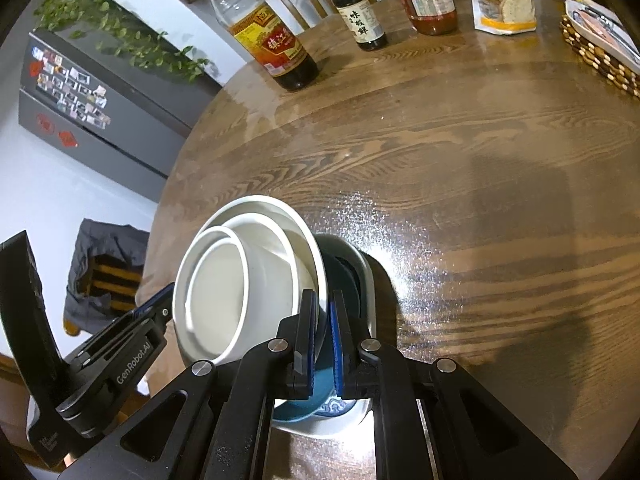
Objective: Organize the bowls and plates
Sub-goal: 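Lower the bowl stack onto the teal dish with the left gripper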
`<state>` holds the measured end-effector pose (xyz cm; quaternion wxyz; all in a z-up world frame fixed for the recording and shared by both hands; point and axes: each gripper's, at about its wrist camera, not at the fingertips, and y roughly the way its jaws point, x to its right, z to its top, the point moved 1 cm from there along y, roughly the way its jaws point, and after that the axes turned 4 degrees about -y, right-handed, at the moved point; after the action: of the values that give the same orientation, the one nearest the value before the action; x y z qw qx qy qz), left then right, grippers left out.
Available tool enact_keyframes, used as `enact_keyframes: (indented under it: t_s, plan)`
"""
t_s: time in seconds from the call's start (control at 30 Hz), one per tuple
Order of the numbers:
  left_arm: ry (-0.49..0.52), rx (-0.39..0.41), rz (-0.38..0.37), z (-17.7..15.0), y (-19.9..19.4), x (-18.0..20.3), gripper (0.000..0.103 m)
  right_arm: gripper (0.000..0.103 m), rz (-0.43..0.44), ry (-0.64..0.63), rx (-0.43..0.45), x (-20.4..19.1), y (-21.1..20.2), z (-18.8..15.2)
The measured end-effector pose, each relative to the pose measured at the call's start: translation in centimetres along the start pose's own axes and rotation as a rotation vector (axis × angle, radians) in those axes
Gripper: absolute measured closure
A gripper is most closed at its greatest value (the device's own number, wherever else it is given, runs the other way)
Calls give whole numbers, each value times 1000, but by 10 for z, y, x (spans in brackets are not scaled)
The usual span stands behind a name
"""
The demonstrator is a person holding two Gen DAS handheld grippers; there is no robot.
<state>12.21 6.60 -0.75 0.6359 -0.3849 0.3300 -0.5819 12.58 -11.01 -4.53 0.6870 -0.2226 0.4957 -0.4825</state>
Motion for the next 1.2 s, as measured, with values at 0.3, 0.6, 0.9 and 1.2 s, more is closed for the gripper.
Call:
enact_keyframes:
  t_s: [0.3,0.6,0.9,1.2]
  plan:
    - [12,8,-10,6,5,3,100,93,-28,-11,35,-3,-1,9]
    - [23,19,-20,17,12,7,100,93,-67,-33,54,-6,2,20]
    - [41,38,-22,29,18,14,100,93,-98,-53,60,-6,4,28]
    - [43,46,-24,29,18,14,100,92,-106,-63,59,-6,5,29]
